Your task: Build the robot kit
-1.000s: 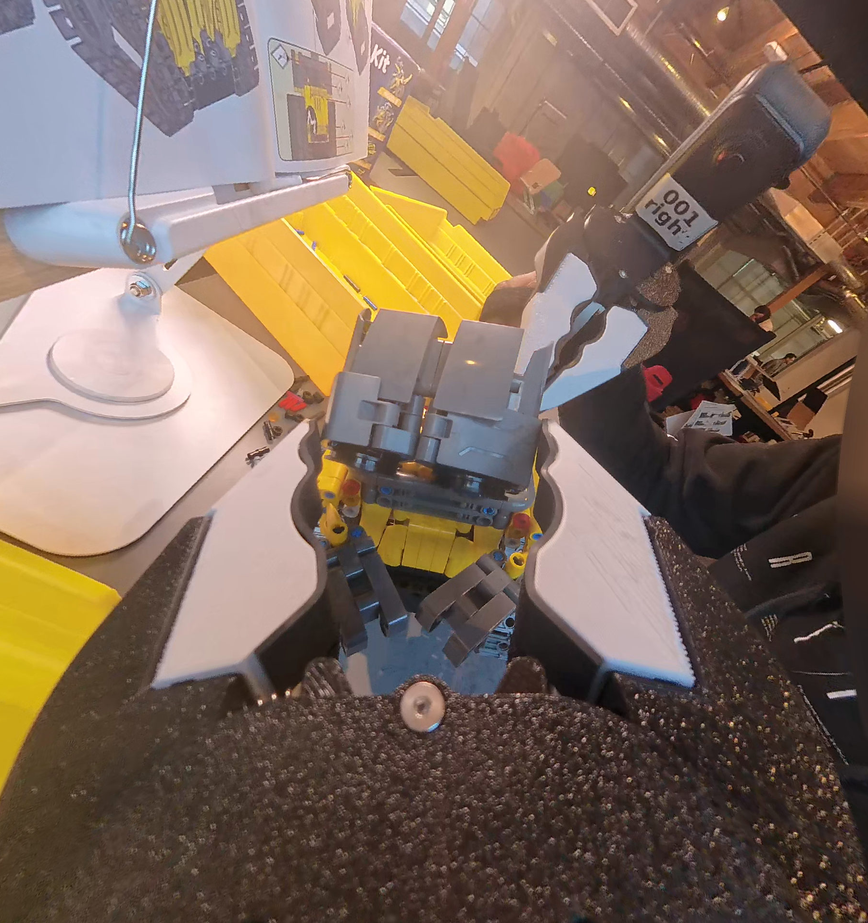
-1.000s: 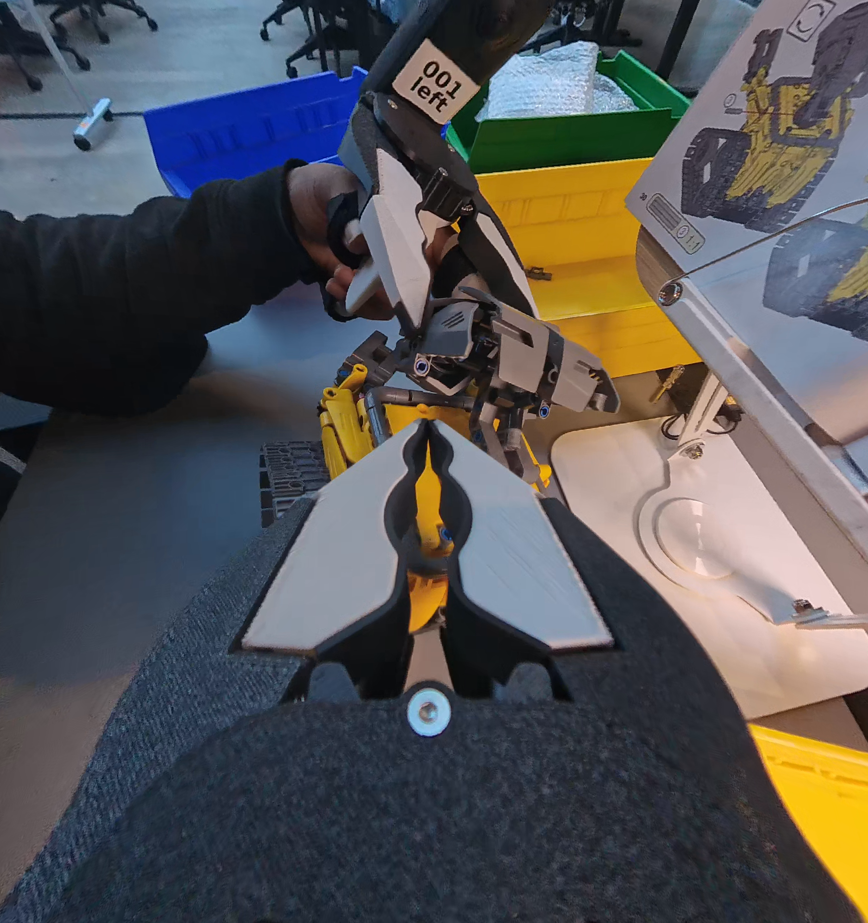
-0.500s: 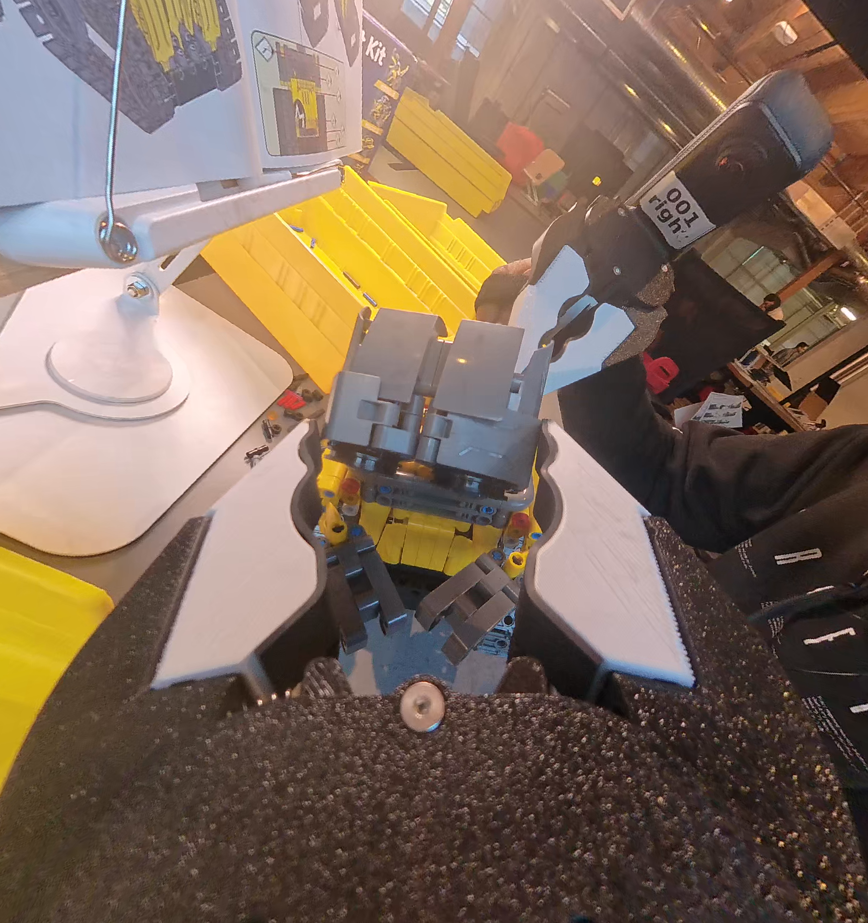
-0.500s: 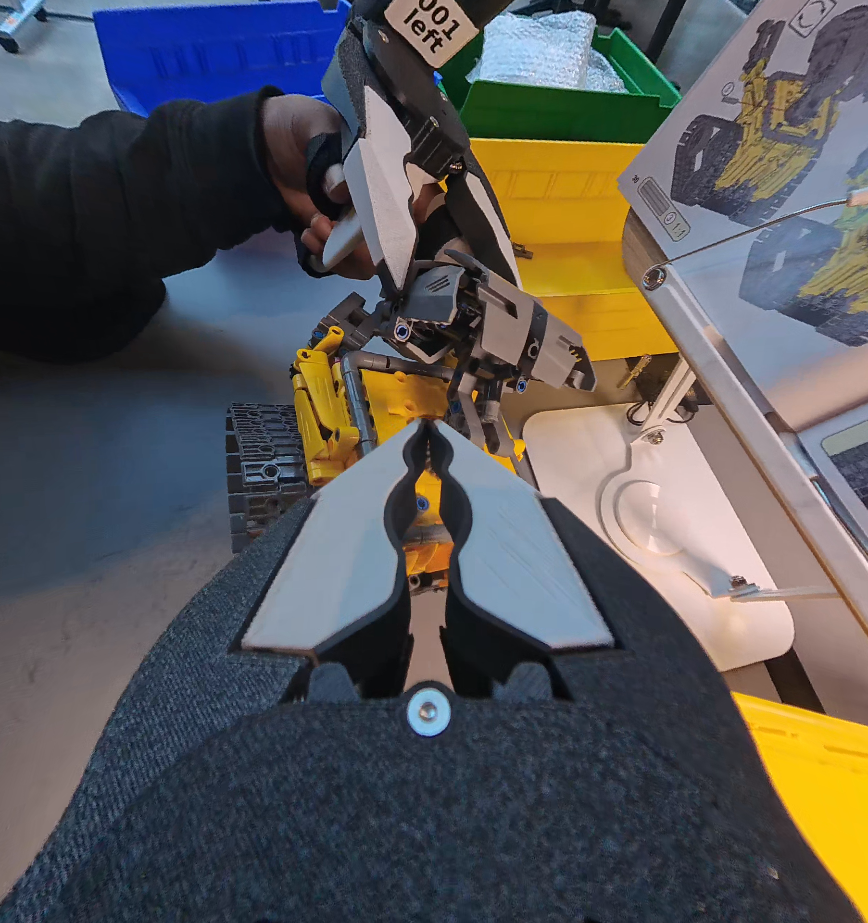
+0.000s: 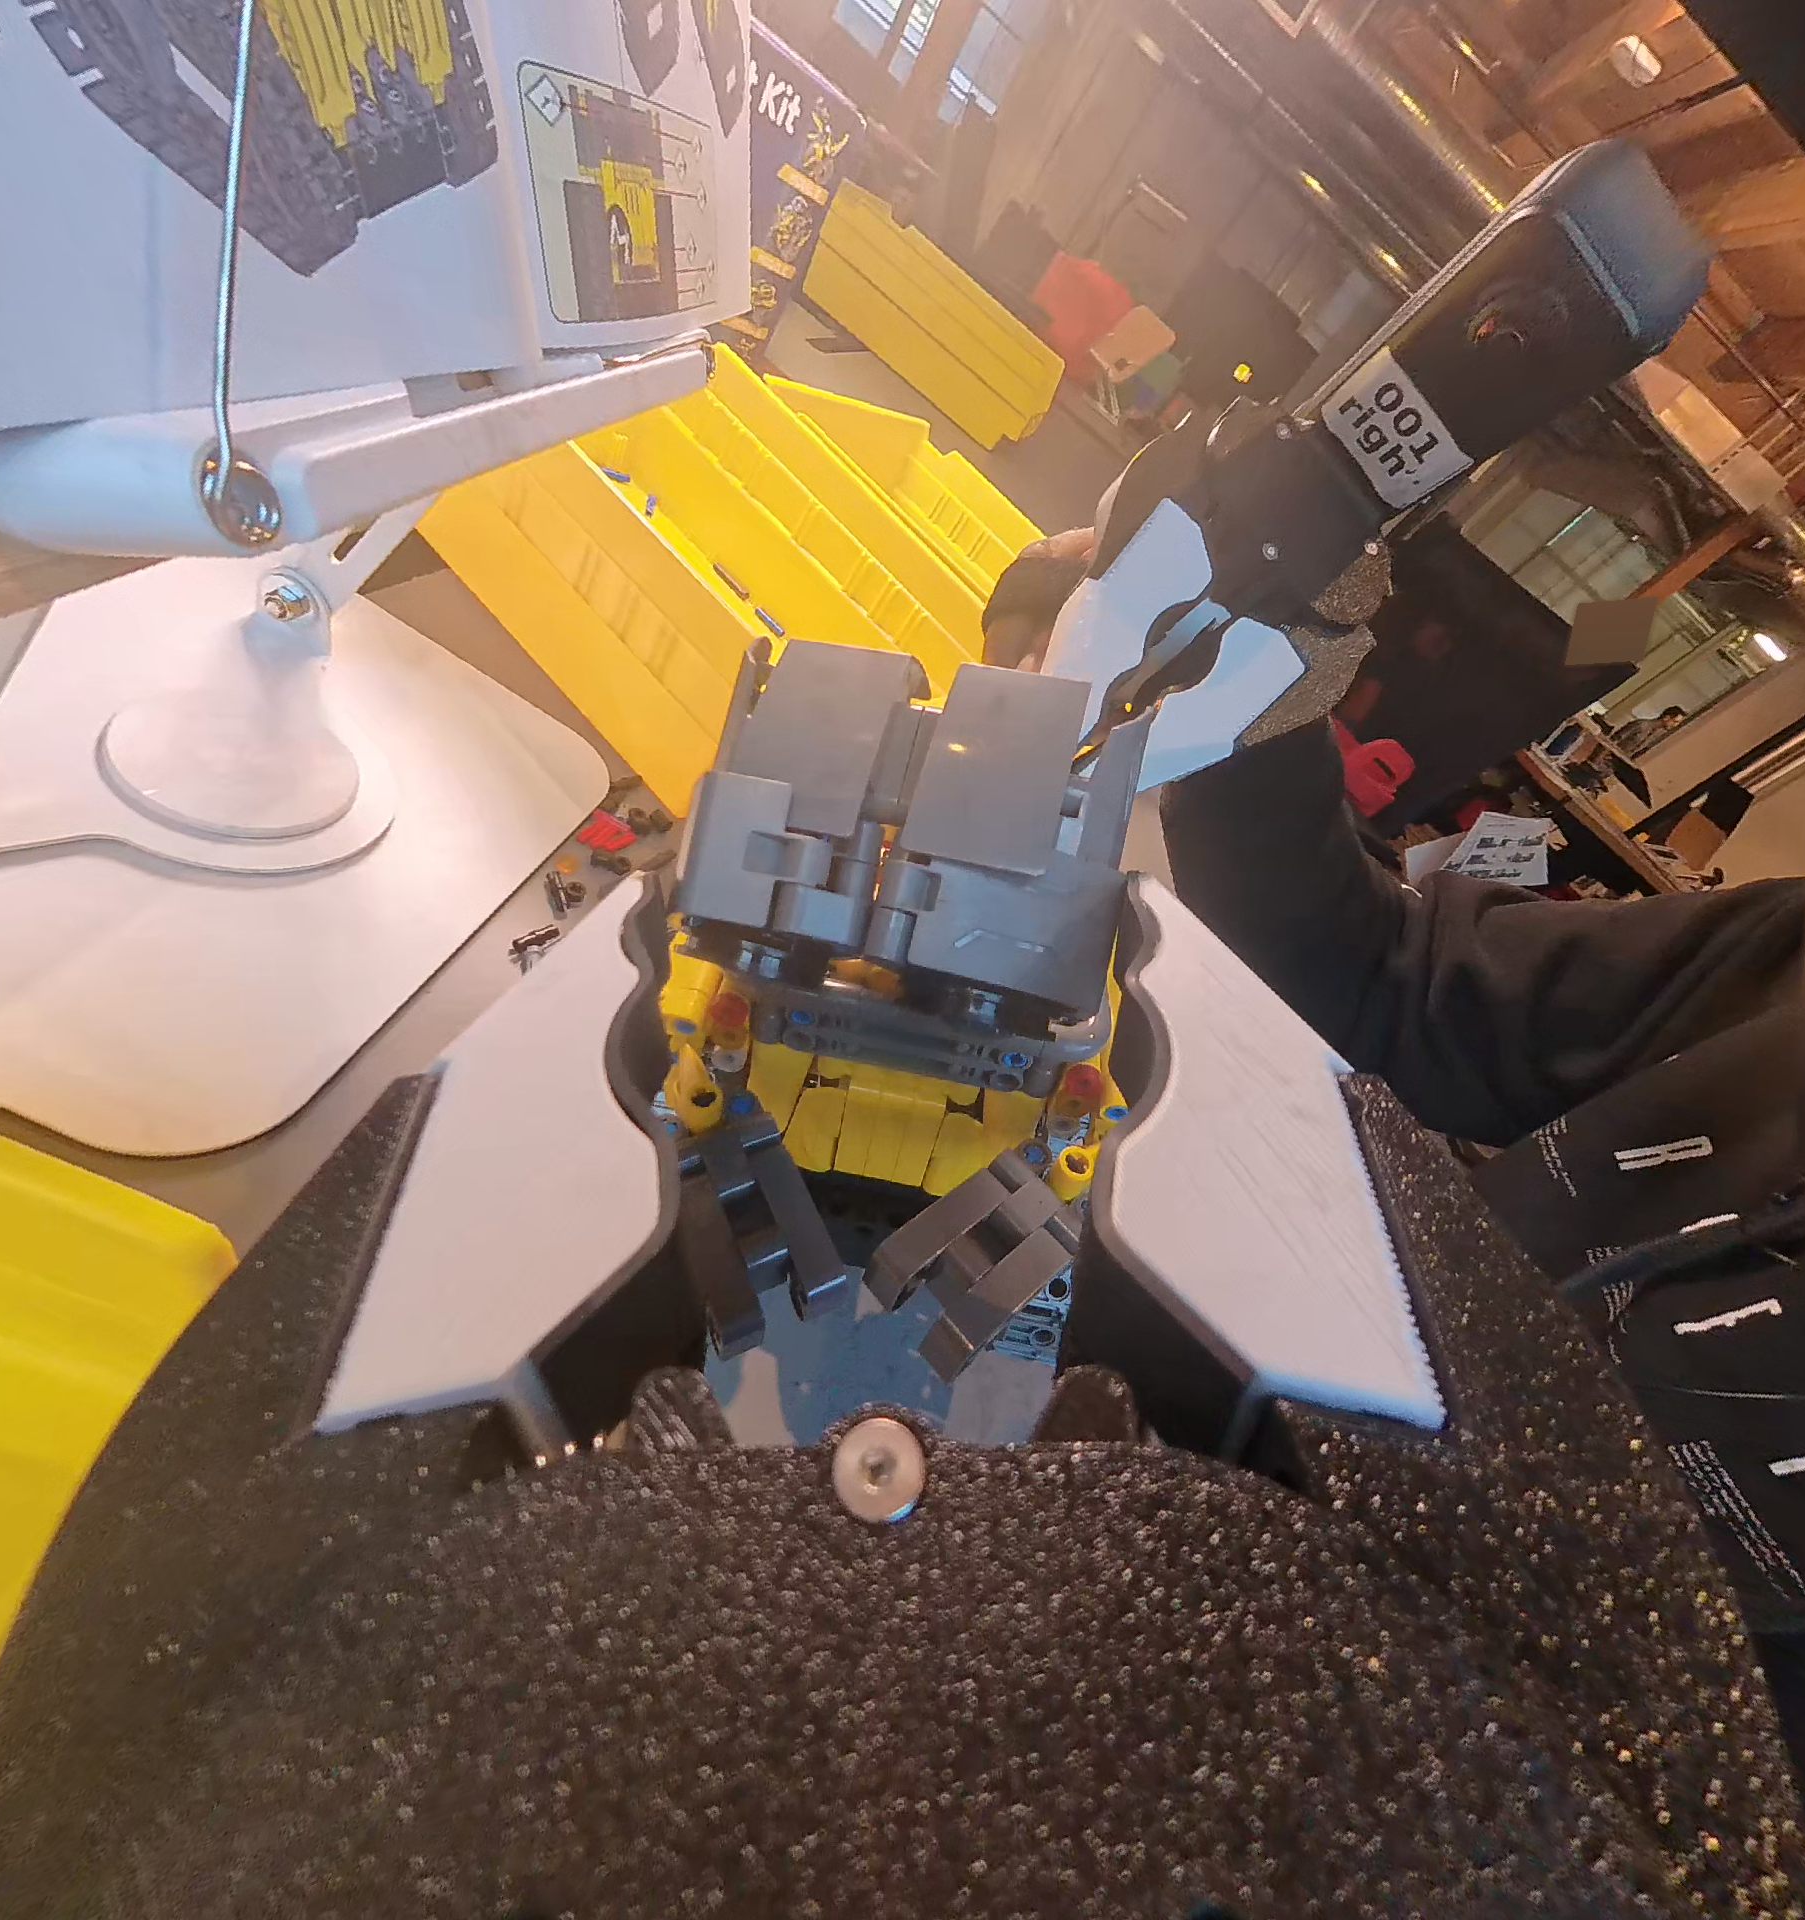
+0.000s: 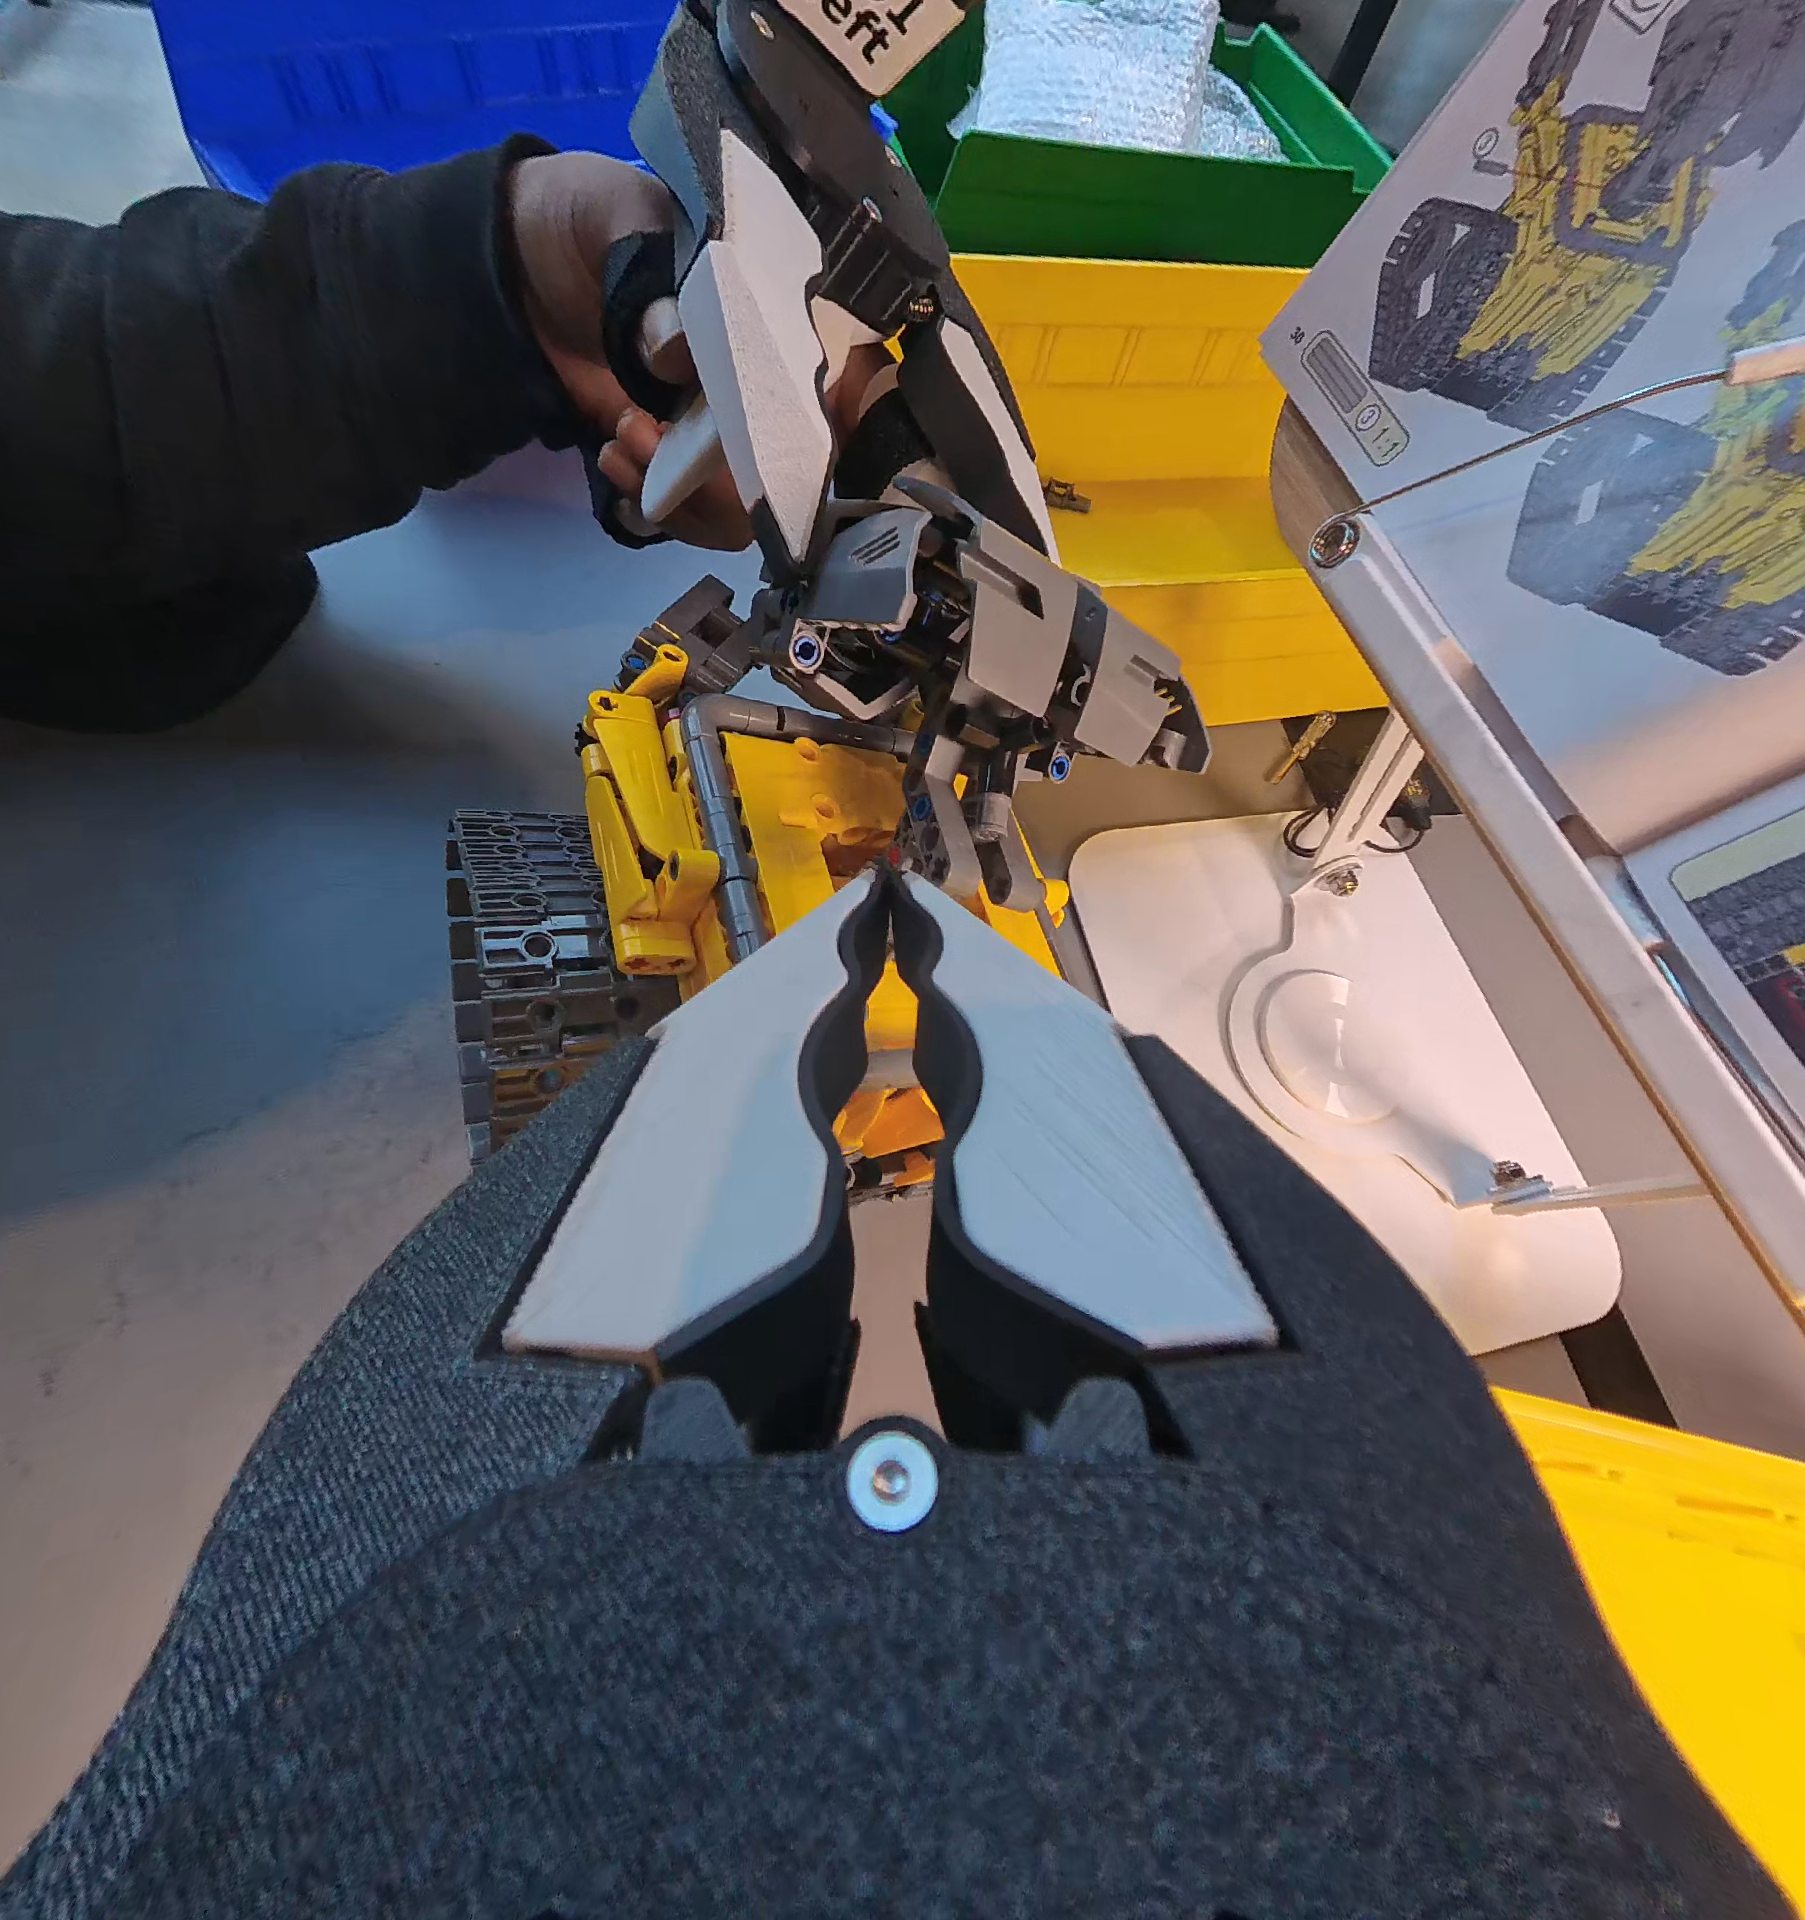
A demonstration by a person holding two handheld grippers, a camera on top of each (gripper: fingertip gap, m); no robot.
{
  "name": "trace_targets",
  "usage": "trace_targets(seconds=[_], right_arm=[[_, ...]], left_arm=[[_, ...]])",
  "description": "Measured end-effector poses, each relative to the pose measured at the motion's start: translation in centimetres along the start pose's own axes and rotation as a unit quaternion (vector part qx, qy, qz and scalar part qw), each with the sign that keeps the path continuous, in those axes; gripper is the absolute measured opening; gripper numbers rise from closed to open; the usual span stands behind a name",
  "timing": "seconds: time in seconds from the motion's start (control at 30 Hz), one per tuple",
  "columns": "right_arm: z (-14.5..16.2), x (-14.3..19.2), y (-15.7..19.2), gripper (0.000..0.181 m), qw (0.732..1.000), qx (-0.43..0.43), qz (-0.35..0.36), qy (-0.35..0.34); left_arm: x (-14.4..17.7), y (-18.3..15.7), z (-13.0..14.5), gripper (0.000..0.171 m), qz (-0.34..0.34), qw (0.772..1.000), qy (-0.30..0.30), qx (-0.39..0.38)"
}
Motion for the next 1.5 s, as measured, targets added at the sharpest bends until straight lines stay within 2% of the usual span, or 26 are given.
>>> trace_targets(seconds=[0.37,0.57,0.77,0.8,0.83,0.87,0.93,1.13,1.27,1.4,1.5], right_arm=[[0.0,0.7,-0.4,0.001,1.0,-0.002,0.012,-0.009],[0.0,0.6,-1.0,0.02,0.999,-0.023,0.014,-0.034],[0.3,0.1,-0.7,0.031,0.996,-0.059,-0.035,-0.055],[0.3,0.1,-0.5,0.032,0.996,-0.061,-0.042,-0.055],[0.4,0.0,-0.3,0.032,0.995,-0.063,-0.052,-0.052],[0.7,-0.3,0.2,0.022,0.994,-0.062,-0.076,-0.039],[1.1,-0.9,0.7,0.03,0.994,-0.058,-0.086,-0.022],[1.0,-0.8,0.7,0.029,0.994,-0.062,-0.09,-0.024],[1.2,-0.7,0.5,0.024,0.993,-0.069,-0.091,-0.029],[1.7,-0.6,0.1,0.023,0.99,-0.09,-0.099,-0.039],[1.8,-0.6,0.0,0.023,0.988,-0.101,-0.106,-0.046]], left_arm=[[0.1,0.0,0.3,0.085,0.012,1.0,0.0,-0.008],[0.2,0.1,0.8,0.085,0.043,0.999,-0.002,-0.012],[0.2,0.1,1.7,0.084,0.087,0.996,-0.009,-0.03],[0.2,0.0,1.9,0.082,0.096,0.995,-0.007,-0.034],[0.2,0.1,2.0,0.059,0.099,0.995,-0.008,-0.033],[0.2,0.6,2.1,0.053,0.093,0.995,-0.012,-0.027],[0.1,1.0,2.6,0.052,0.092,0.995,-0.005,-0.027],[0.3,0.2,2.4,0.053,0.101,0.993,-0.017,-0.051],[0.6,-0.5,2.6,0.054,0.11,0.991,-0.002,-0.07],[0.2,-1.0,3.0,0.063,0.05,0.988,0.034,-0.139],[-0.7,-1.4,3.5,0.07,-0.034,0.967,0.075,-0.241]])
Point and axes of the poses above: each gripper's, where its closed fingertips meet, x back along the fingers, z out of its underside, y = z × x across the jaws, the point moved 5 cm from there along x, back along the fingers, and after that the axes turned 10 degrees about -z, right-handed, at the moved point
